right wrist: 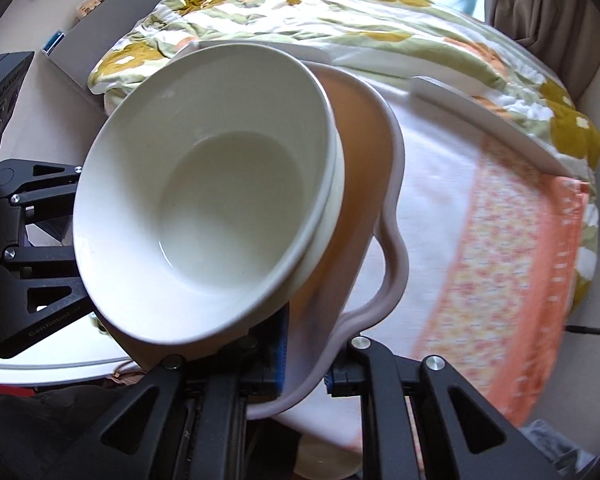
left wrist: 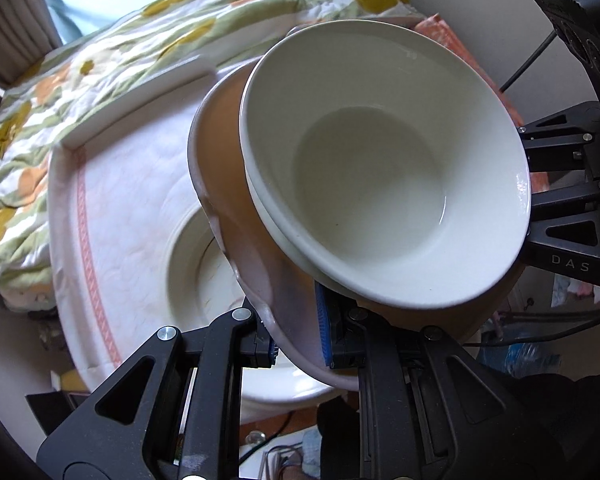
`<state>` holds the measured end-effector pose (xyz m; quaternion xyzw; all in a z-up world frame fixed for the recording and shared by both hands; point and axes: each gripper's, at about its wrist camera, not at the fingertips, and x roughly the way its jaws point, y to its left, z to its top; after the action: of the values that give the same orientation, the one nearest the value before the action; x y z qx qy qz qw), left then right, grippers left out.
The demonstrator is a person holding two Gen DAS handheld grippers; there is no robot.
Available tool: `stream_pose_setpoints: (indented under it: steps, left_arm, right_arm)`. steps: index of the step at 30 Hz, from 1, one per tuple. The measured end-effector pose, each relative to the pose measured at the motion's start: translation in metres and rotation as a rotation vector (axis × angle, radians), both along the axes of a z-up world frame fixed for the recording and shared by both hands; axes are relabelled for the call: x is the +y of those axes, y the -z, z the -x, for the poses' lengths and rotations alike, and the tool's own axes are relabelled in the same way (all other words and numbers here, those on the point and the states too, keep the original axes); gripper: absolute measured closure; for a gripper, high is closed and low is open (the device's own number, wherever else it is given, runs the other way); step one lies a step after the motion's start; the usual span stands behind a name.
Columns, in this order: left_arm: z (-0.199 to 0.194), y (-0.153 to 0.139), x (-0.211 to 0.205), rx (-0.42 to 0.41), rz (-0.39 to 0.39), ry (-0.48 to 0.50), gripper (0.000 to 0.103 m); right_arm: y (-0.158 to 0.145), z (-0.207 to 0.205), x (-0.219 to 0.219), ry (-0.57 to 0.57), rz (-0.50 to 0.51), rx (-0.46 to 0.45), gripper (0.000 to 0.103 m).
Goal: Organize plates and bowls
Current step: 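Carry the pink basin onto the plate stack and open both tools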
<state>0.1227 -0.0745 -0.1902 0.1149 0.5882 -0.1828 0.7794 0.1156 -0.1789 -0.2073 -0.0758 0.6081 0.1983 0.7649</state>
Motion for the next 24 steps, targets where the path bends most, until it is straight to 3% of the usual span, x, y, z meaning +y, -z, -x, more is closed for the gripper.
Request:
stream_pose_setpoints:
  steps: [6, 11, 24]
  left_arm:
    - [0.017, 0.027, 0.045, 0.052, 0.003, 0.000, 0.090]
    - [0.016, 0.047, 0.058, 0.071, 0.014, -0.005, 0.090]
    - [0.016, 0.060, 0.064, 0.050, 0.033, 0.026, 0.090]
  right_arm:
    - [0.029, 0.008, 0.047, 0.026, -0.015, 0.038, 0.090]
    - [0.047, 0.011, 0.071, 0.032, 0.004, 0.043, 0.090]
    - [0.059, 0.010, 0.079, 0.097, 0.014, 0.034, 0.090]
